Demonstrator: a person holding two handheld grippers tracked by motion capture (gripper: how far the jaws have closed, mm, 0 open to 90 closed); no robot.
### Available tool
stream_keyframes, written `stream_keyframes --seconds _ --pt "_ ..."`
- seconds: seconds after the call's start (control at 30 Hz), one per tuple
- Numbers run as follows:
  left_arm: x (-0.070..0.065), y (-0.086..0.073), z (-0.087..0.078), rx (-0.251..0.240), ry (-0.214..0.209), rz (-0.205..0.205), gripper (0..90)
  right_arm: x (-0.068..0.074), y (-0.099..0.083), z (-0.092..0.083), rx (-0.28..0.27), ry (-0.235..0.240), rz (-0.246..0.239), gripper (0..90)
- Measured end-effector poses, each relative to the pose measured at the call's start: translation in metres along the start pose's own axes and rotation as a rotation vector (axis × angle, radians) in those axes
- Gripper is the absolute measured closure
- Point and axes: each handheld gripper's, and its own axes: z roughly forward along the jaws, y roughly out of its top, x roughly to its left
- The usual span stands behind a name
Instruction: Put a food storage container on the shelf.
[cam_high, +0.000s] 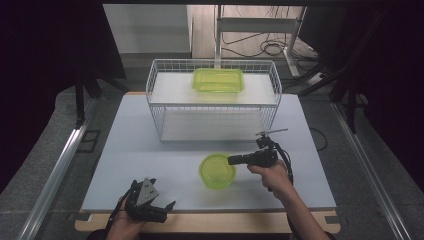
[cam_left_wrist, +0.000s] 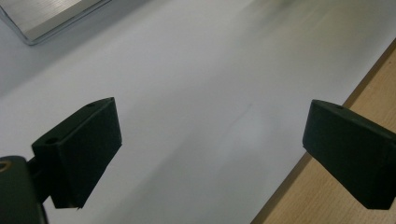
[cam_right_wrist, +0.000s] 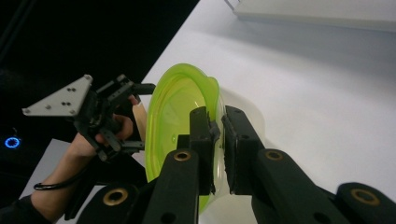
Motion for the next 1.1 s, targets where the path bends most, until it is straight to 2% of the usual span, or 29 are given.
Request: stream_keyframes --seconds 0.17,0.37,0.73,0.9,1.1 --pt "0.000 0.000 0.000 0.000 0.000 -0.002 4.5 0.003 0.004 -0.005 -0.019 0.010 0.000 83.5" --pt "0.000 0.000 0.000 0.001 0.000 0.000 4.5 0.006 0.007 -0.008 -0.023 -0.009 -0.015 83.5" --pt "0.000 0.000 0.000 0.001 0.000 0.000 4.5 0.006 0.009 -0.013 -0.060 0.030 0.005 83.5" --pt "0.000 0.000 0.000 0.002 0.000 0.000 4.5 0.012 0.016 -0.021 -0.090 0.054 0.006 83.5" --pt "0.001 0.000 0.000 -0.003 0.004 -0.006 4.3 0.022 0.027 -0.030 -0.125 0.060 -0.016 83.5"
